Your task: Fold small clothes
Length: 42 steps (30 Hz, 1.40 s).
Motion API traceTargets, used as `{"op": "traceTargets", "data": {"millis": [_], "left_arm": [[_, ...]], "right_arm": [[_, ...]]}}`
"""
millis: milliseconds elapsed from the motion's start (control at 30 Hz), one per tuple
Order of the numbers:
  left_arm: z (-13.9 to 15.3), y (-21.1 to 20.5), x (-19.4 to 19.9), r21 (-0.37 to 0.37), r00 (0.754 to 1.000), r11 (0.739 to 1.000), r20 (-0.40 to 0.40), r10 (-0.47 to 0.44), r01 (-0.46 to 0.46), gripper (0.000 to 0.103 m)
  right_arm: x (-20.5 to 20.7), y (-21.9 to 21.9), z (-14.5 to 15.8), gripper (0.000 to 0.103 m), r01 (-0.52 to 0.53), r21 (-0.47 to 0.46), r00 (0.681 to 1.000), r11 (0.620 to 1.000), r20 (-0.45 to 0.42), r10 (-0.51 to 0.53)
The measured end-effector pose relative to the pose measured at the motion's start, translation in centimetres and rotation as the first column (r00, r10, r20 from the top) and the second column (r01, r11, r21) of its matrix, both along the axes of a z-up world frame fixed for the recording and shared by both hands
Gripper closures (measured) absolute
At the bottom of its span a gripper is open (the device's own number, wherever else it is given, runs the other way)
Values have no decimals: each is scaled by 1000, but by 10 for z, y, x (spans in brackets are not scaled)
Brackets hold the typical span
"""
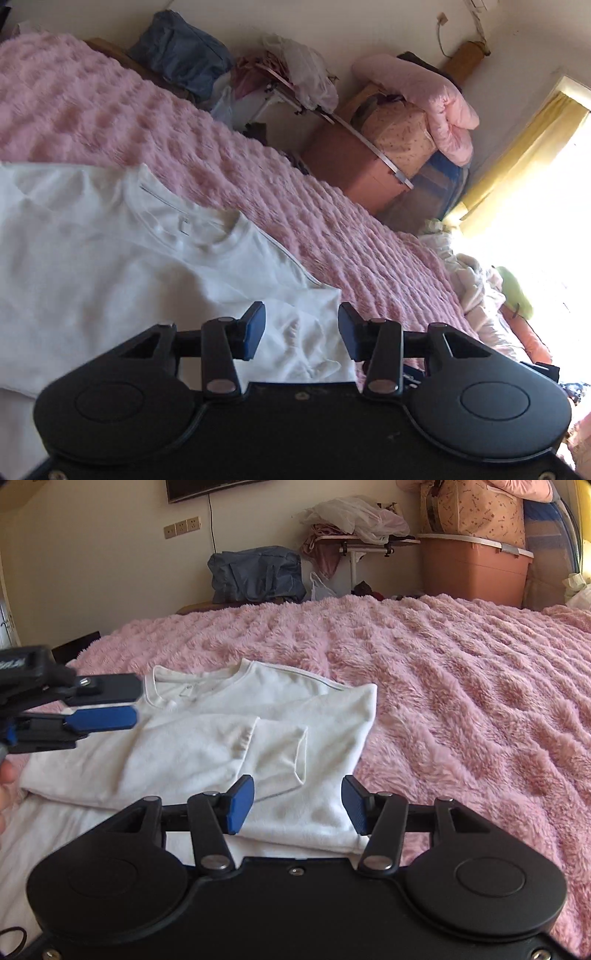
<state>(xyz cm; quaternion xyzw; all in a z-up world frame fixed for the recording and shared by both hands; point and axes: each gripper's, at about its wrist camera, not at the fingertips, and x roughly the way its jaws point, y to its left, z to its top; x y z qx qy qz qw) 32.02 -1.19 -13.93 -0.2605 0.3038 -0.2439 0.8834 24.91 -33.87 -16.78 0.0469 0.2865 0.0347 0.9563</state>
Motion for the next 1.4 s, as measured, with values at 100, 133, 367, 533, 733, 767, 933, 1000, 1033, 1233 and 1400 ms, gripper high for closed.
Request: {"op": "traceTargets", "data": {"millis": [100, 133, 367, 533, 733, 767, 933, 1000, 1033, 1233, 1400], "left_arm": [[6, 59, -18, 93, 987, 983, 18, 159, -160, 57], [6, 78, -23, 128, 977, 968, 20, 214, -214, 57], [-18, 153, -42, 148, 922, 915, -35, 385, -376, 57], [-31, 163, -71, 41, 922, 924, -48, 383, -381, 57], [-40, 109, -95, 457, 935, 818, 114, 337, -350, 56], [-46, 100, -95, 534, 942, 778, 140, 304, -331, 56], [-66, 86, -87, 656, 959, 700, 171, 227, -283, 55], [-73, 87, -78, 684, 956, 670, 178, 233, -290, 55], [-77, 87, -74, 698, 954, 653, 178, 242, -296, 54], [-84, 102, -64, 678, 930, 641, 204, 306, -360, 80], [-78, 111, -69, 615, 875, 631, 240, 421, -473, 98]], "right_arm": [[37, -5, -2, 58, -33, 60, 999, 998, 10, 33], [50, -6, -4, 62, -31, 78, 1000, 996, 3, 31], [111, -15, -34, 64, 57, 215, 991, 975, -133, -29], [123, -7, -46, 72, 70, 281, 982, 957, -189, -16], [122, -4, -45, 93, 46, 262, 984, 964, -181, 2], [122, -3, -45, 93, 46, 261, 984, 964, -179, 1], [121, -7, -45, 93, 54, 267, 984, 962, -179, -5], [121, -7, -44, 94, 60, 268, 984, 961, -179, -12], [121, -6, -44, 94, 63, 267, 984, 962, -179, -15], [119, -5, -40, 95, 69, 257, 986, 964, -167, -26], [113, -5, -31, 96, 68, 249, 991, 966, -130, -36]]}}
